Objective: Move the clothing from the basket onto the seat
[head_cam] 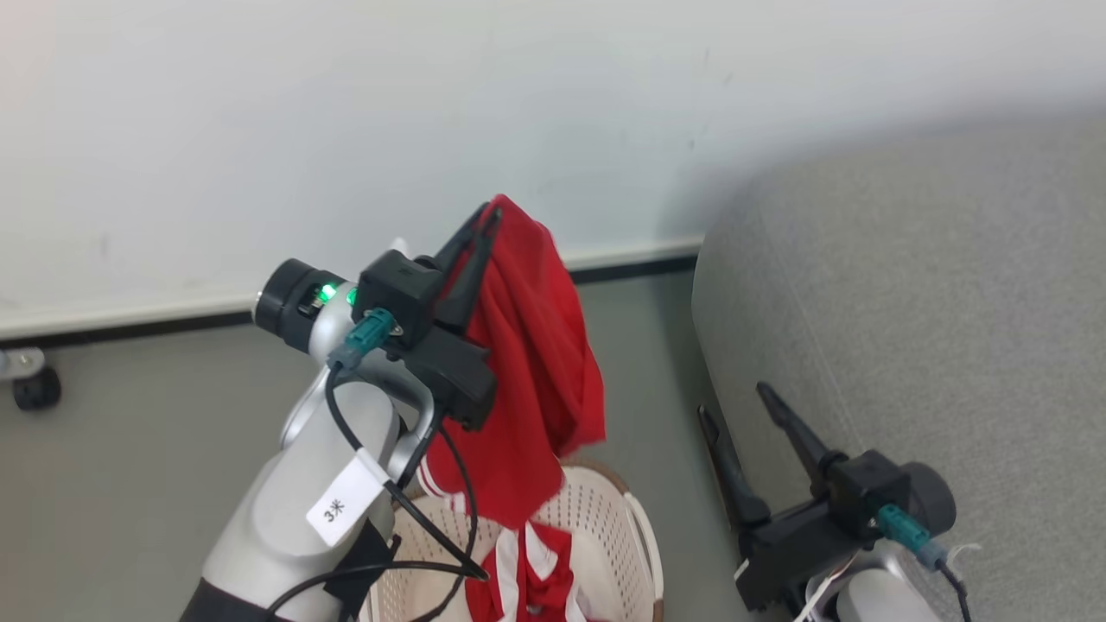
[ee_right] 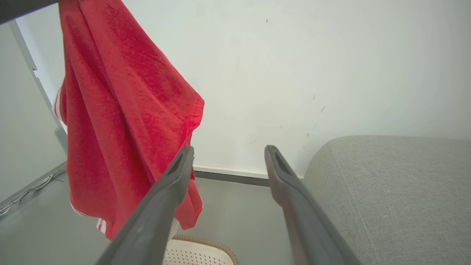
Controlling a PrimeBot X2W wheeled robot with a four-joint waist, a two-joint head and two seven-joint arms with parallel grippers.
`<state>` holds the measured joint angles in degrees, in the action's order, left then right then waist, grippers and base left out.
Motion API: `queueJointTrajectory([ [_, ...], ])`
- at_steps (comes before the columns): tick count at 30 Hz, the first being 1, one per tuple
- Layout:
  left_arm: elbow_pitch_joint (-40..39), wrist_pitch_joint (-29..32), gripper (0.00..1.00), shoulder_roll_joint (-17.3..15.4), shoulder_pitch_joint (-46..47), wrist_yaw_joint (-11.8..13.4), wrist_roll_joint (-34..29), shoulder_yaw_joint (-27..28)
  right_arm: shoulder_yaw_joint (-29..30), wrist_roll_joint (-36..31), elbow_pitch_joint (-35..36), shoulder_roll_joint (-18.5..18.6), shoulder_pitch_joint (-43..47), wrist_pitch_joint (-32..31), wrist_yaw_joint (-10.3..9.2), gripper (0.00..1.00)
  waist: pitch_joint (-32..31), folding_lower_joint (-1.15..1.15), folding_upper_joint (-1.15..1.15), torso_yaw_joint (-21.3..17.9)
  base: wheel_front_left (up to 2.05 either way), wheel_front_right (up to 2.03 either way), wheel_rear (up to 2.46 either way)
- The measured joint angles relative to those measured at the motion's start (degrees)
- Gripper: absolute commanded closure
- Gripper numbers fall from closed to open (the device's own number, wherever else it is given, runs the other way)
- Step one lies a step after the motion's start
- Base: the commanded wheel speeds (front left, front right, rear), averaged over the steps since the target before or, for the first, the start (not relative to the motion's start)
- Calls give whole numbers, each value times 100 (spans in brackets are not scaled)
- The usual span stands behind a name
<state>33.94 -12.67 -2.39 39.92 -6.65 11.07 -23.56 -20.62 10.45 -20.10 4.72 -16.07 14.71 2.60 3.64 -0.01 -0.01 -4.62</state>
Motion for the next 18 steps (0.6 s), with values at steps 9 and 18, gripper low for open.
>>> queueJointTrajectory([
  [9,-310,242,100,20,-128,45,404,-735,-403,-44,-263,0,140,-1,249,0,-614,0,0,61,0,0,0],
  [18,-773,537,100,18,-198,335,920,-1573,-1003,-69,-669,-92,-30,-1,372,0,-817,0,1,250,0,0,0],
])
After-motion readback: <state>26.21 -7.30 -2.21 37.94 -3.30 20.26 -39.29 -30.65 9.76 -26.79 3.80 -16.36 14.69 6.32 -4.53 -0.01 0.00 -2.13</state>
